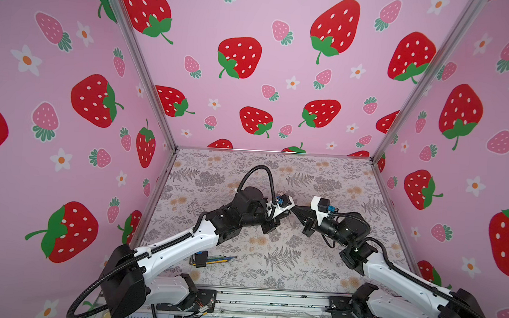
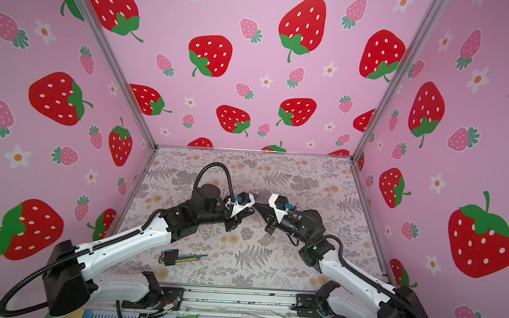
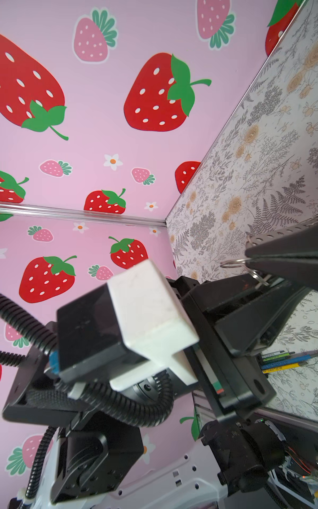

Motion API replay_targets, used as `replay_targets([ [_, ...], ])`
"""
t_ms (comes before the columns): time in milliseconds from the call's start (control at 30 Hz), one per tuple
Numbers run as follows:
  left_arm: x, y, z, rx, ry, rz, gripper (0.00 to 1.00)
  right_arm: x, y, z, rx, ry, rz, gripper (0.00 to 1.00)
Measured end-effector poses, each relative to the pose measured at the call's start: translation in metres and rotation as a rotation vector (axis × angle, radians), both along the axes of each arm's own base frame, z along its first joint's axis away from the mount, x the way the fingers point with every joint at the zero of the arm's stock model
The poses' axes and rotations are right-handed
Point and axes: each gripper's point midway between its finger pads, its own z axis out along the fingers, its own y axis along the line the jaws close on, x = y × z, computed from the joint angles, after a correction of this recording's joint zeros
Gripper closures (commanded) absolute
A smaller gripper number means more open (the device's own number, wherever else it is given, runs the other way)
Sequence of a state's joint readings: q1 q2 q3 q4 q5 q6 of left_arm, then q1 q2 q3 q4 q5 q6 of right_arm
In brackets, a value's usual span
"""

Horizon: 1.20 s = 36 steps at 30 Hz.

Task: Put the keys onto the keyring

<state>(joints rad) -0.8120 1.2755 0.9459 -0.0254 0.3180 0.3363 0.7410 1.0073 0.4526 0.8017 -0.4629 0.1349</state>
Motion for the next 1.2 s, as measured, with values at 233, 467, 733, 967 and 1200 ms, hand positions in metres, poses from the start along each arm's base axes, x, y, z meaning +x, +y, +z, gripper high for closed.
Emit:
replay_targets([
  [233, -0.005, -0.006, -0.006, 0.017, 0.043, -0.042, 1.0, -0.001, -0.003, -0.002, 0.004, -0.003, -0.011, 1.0],
  [467, -0.01, -0.008, -0.002, 0.02, 0.057, -0.073, 1.0, -0.005, -0.006, 0.0, 0.012, -0.015, -0.006, 1.0],
  [733, -0.012, -0.003, -0.003, 0.087, 0.036, -0.09, 1.0, -0.013, -0.009, -0.002, -0.022, -0.045, 0.014, 1.0],
  [967, -0.014, 0.006, -0.004, 0.137, 0.022, -0.097, 1.0, -0.019, -0.008, -0.014, -0.09, -0.038, 0.05, 1.0],
  [1200, -0.014, 0.014, -0.004, 0.192, -0.001, -0.1, 1.0, -0.021, -0.006, -0.02, -0.122, -0.037, 0.064, 1.0],
])
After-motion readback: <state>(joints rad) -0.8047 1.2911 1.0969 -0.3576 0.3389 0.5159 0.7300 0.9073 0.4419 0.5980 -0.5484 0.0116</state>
